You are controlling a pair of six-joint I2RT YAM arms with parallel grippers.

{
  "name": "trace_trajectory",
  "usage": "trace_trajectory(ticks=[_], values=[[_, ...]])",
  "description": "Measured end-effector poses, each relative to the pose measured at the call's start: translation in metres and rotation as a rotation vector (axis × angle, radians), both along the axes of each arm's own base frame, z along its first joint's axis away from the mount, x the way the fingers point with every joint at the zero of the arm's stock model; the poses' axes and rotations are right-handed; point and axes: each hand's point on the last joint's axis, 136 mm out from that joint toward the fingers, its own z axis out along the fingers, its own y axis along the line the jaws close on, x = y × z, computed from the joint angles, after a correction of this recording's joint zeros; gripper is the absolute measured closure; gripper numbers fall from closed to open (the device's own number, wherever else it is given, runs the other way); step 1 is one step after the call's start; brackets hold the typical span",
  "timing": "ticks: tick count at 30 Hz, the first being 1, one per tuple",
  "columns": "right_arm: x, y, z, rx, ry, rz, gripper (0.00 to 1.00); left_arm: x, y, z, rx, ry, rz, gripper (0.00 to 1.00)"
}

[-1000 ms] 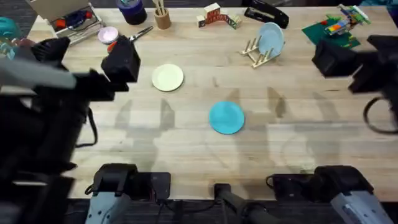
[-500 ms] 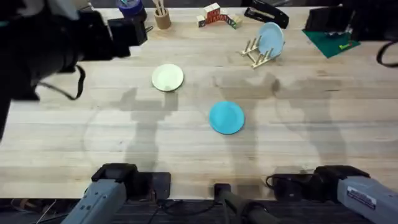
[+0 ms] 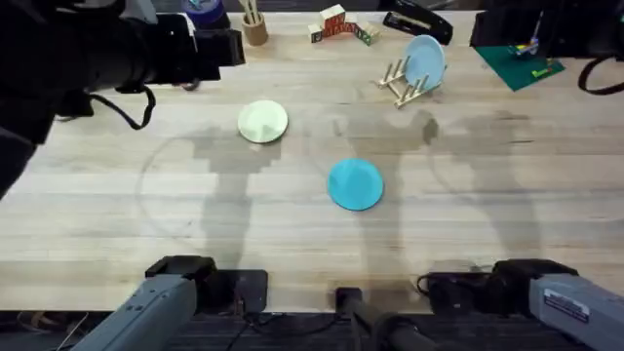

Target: Pick up the plates from the table one by one and place each into a slot on the dish rack.

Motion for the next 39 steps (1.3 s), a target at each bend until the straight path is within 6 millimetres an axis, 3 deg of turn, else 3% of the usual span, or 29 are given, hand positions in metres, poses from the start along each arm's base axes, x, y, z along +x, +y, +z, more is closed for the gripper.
trace_trajectory(ticks=[2, 7, 8, 15, 24, 39], values=[[0.0, 0.0, 0.0, 0.0, 0.0, 0.0, 0.006, 0.001, 0.0, -0.001, -0.004, 0.003, 0.003, 0.051], [0.0, 0.0, 0.0, 0.0, 0.0, 0.0, 0.006, 0.001, 0.0, -0.002, -0.006, 0.005, 0.004, 0.836], [0.0, 0.0, 0.0, 0.0, 0.0, 0.0, 0.006, 0.001, -0.001, -0.002, -0.007, 0.007, 0.0, 0.925], [0.0, 0.0, 0.0, 0.002, -0.001, 0.001, 0.005, 0.005, -0.007, -0.014, -0.146, 0.053, -0.081, 0.959], [0.0, 0.0, 0.0, 0.002, -0.001, 0.002, 0.005, 0.009, 0.0, -0.067, -0.419, 0.24, -0.197, 0.961], [0.0, 0.0, 0.001, 0.002, -0.002, 0.001, 0.005, 0.034, -0.008, -0.147, -0.607, 0.354, -0.369, 0.961]])
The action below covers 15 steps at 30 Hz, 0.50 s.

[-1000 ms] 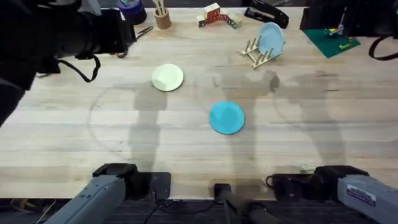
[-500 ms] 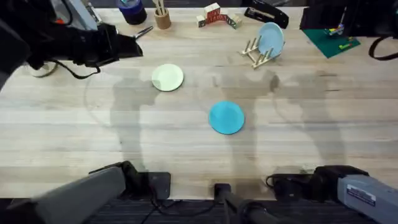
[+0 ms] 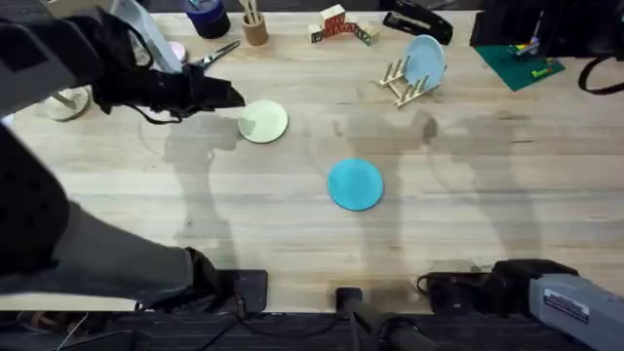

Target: Pick up the plates from the table one by one and place each into a slot on the dish rack.

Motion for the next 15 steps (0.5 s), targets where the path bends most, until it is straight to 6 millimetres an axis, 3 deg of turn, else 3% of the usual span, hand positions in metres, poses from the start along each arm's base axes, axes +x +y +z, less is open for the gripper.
trace_trajectory(ticks=[6, 15], values=[[0.0, 0.0, 0.0, 0.0, 0.0, 0.0, 0.005, 0.005, 0.0, -0.028, -0.03, 0.043, -0.011, 0.961], [0.0, 0.0, 0.0, 0.0, 0.0, 0.0, 0.005, 0.007, -0.002, -0.049, -0.065, 0.079, -0.018, 0.959]])
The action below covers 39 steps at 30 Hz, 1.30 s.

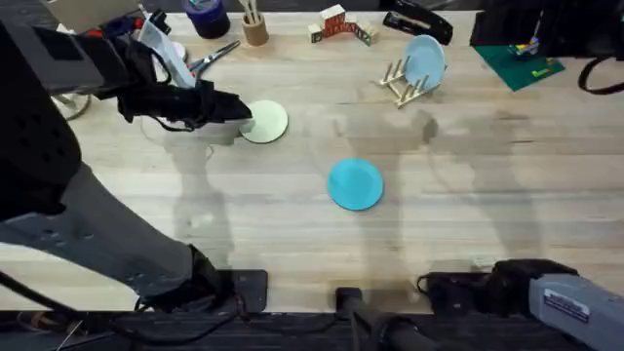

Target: Pick up the plates from the table one by one and place each into a slot on the dish rack.

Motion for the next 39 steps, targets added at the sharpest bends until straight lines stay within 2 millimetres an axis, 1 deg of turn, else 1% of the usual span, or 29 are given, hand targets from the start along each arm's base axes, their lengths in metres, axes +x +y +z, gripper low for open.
trace_trajectory(ticks=[8, 16, 23, 32, 35, 39], values=[[0.0, 0.0, 0.0, 0.0, 0.0, 0.0, 0.005, 0.0, -0.001, -0.015, -0.019, 0.032, -0.008, 0.961], [0.0, 0.0, 0.0, 0.0, 0.0, 0.0, 0.006, 0.004, -0.003, -0.019, -0.07, 0.02, -0.016, 0.961], [0.0, 0.0, 0.0, 0.0, 0.0, 0.0, 0.005, 0.006, -0.009, -0.021, -0.163, 0.022, -0.021, 0.962], [0.0, 0.001, 0.0, 0.001, 0.0, 0.002, 0.006, 0.006, -0.009, -0.021, -0.165, 0.012, -0.03, 0.962], [-0.001, 0.009, 0.0, 0.023, 0.002, 0.034, 0.005, 0.006, -0.009, -0.021, -0.165, 0.012, -0.03, 0.962], [-0.004, 0.036, 0.0, 0.076, 0.008, 0.125, 0.006, 0.006, -0.009, -0.021, -0.165, 0.01, -0.032, 0.962]])
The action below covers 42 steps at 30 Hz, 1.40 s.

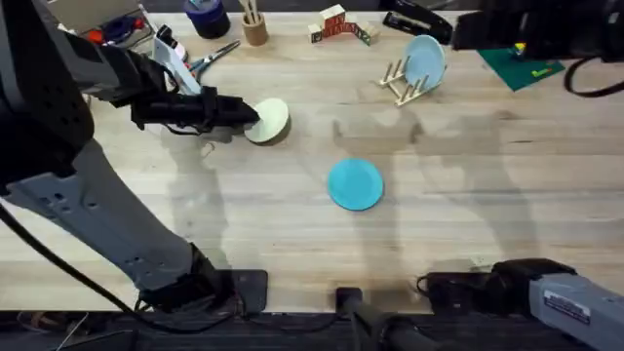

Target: Pick up the plates from the table one by one and place each into a slot on the dish rack.

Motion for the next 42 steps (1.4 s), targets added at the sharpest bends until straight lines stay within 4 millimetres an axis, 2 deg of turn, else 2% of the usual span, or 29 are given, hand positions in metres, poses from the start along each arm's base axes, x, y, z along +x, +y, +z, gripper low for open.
trace_trajectory(ticks=[7, 21, 31, 37, 42], values=[[0.001, 0.057, -0.015, 0.1, 0.068, 0.111, 0.006, 0.0, 0.0, 0.0, 0.0, 0.0, 0.0, 0.962], [0.042, 0.191, -0.064, 0.289, 0.128, 0.229, 0.006, 0.0, 0.0, 0.0, 0.0, 0.0, 0.0, 0.963], [0.059, 0.239, -0.126, 0.403, 0.253, 0.144, 0.007, 0.0, 0.0, 0.0, 0.0, 0.001, 0.0, 0.962], [0.058, 0.266, -0.148, 0.458, 0.29, 0.128, 0.01, 0.0, 0.0, 0.0, 0.0, 0.001, 0.0, 0.962], [0.052, 0.279, -0.167, 0.499, 0.357, 0.078, 0.016, 0.0, 0.0, 0.0, 0.0, 0.001, 0.0, 0.962]])
